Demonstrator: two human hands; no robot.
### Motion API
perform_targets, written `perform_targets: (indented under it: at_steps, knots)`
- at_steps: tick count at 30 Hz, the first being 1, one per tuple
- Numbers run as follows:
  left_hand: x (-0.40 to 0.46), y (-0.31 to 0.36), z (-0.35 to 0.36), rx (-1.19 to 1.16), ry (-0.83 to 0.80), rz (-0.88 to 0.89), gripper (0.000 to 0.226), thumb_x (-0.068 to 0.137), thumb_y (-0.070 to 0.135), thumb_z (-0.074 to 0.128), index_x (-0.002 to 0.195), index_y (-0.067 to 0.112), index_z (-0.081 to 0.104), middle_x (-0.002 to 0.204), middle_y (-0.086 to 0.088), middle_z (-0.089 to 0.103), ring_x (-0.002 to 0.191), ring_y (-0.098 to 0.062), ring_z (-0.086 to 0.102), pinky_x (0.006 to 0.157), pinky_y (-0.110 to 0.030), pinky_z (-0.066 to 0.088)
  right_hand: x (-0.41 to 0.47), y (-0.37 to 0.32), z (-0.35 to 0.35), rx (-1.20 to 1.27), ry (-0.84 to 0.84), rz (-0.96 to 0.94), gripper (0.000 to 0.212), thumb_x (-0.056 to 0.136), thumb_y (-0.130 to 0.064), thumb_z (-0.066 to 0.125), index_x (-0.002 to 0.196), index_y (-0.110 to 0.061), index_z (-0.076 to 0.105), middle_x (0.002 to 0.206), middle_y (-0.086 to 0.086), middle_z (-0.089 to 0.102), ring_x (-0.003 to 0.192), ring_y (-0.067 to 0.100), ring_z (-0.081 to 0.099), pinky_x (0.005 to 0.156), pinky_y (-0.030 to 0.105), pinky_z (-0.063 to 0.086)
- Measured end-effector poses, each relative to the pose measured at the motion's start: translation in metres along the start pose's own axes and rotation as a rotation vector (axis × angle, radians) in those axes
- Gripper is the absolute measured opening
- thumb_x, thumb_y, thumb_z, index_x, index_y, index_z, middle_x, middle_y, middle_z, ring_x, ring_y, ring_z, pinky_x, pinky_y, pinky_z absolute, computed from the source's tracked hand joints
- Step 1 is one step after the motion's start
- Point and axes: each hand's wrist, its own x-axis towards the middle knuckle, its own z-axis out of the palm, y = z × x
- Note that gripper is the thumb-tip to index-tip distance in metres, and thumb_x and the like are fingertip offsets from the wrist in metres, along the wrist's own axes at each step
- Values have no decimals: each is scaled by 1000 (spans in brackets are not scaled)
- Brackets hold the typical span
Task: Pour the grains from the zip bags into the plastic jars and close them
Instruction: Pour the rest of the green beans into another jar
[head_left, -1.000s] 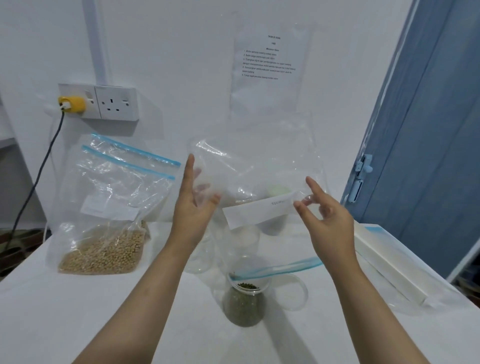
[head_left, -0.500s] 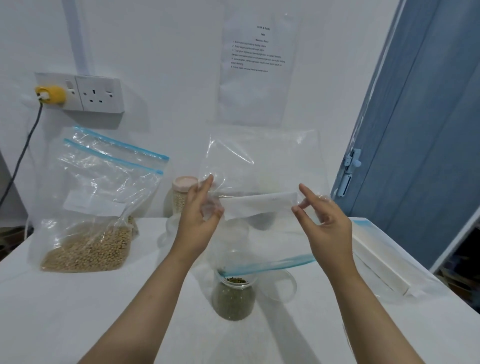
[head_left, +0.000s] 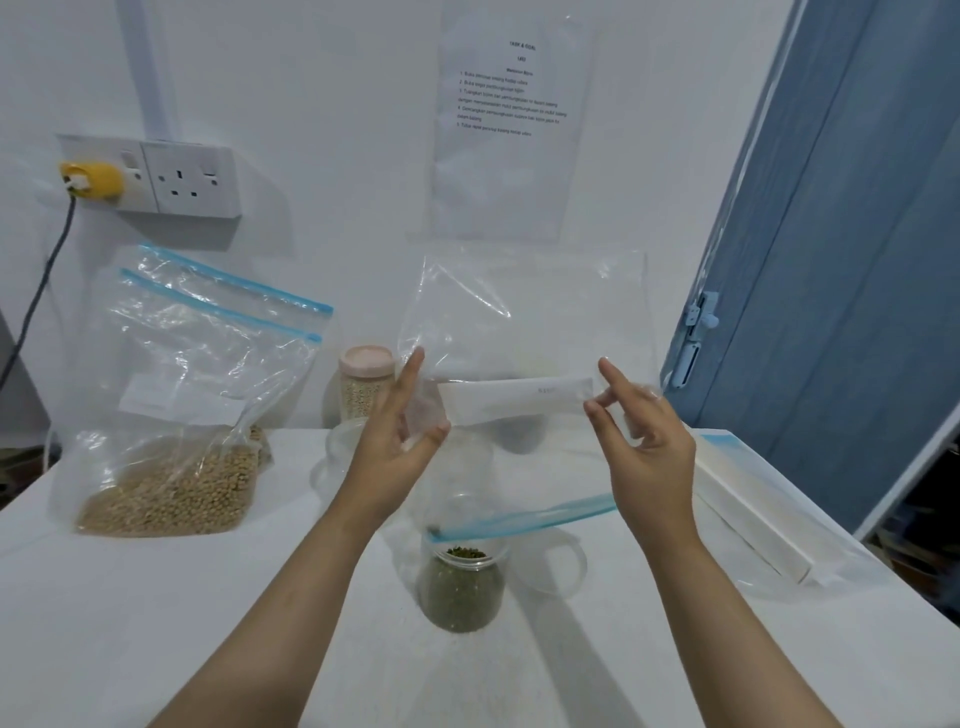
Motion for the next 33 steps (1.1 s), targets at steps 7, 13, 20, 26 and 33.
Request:
perform_targets:
  at_steps: [7,13,20,26,33]
  knots:
    - [-11,-3,4,46,-18,-70,82,92,0,62,121,74,44,116,27,59,105,-8,61,87,-8,44,-7,7,-4,-18,-60,-58,41,95,-8,63,126,-34,62,94,-1,62,93,7,56,85,10,40]
    - [-2,-4,5,23,38,-28,80,89,-3,65,121,69,51,105,-12,61,101,-15,61,88,-16,47,-12,14,-12,-146,-221,-40,53,96,-9,62,137,-40,53,112,5,60,108,1,55,93,3,33]
    - [-3,-5,9,48,43,-22,81,89,-3,66,121,69,50,99,-7,61,95,-4,60,85,-9,45,-14,23,-15,-226,-310,63,61,85,-25,77,125,-63,51,112,-19,56,87,2,53,74,6,40]
    - [-4,1,12,63,-5,5,78,89,-5,65,125,64,51,102,-6,59,95,0,58,89,-7,42,-17,32,-7,-209,-215,28,52,88,-12,73,124,-47,59,79,5,57,79,11,49,68,11,36]
    - [-11,1,2,83,-148,-46,82,93,6,64,128,73,35,131,37,45,115,13,52,93,-11,46,-17,32,1,-171,-124,72,47,89,-6,71,125,-35,64,84,6,58,81,3,51,69,8,38]
